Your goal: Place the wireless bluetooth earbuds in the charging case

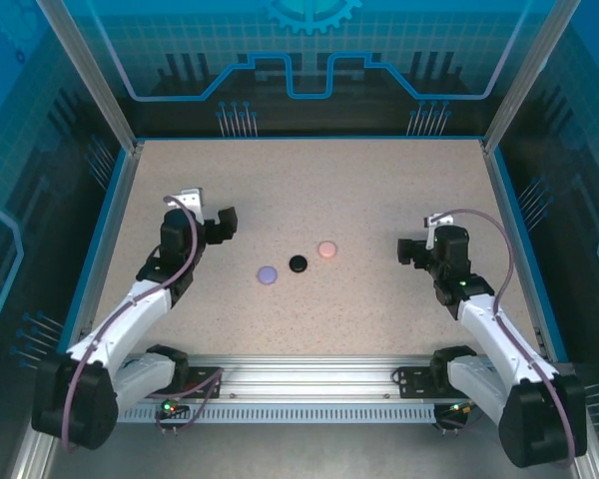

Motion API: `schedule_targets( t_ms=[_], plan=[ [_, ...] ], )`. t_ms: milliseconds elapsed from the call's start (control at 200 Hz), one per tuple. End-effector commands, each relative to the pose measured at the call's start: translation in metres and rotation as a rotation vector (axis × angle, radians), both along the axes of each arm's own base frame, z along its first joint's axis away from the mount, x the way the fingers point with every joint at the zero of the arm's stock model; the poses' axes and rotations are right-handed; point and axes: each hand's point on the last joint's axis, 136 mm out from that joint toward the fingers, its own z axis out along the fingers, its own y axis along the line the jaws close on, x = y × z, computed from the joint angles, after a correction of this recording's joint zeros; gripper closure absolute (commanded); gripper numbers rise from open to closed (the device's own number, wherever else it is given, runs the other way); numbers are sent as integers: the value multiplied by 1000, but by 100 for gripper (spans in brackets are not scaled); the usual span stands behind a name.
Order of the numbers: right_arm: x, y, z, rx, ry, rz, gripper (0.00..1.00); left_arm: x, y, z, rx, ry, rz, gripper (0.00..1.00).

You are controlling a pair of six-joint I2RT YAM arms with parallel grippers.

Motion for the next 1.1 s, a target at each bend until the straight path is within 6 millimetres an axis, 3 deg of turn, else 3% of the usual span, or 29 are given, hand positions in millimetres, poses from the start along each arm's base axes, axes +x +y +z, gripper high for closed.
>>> schedule_targets(
  t_ms=[0, 190, 350, 550, 615, 720, 906, 1016, 1096],
  plan=[
    [26, 6, 15, 12, -165, 38, 0, 12, 19, -15, 85, -22, 53, 1],
    [45, 9, 7, -40, -246, 84, 0, 21, 23, -49, 81, 0, 51, 1],
    [62, 11, 2, -48, -299, 106, 0, 22, 18, -59, 147, -20, -8, 1],
    [79, 12, -26, -46, -276, 118, 0, 21, 6, -65, 189, -114, -108, 1],
    [79, 18, -27, -35, -257, 164, 0, 19, 3, -70, 186, -129, -129, 1],
    [84, 9, -31, -4, -207, 132, 0, 11, 4, -73, 166, -179, -138, 1],
    [84, 10, -30, -8, -212, 134, 0, 8, 7, -83, 153, -211, -137, 1],
    [84, 12, -30, -16, -212, 134, 0, 22, 11, -83, 147, -170, -122, 1],
    [84, 12, -31, -19, -211, 135, 0, 34, 25, -91, 109, -82, -68, 1]
  ],
)
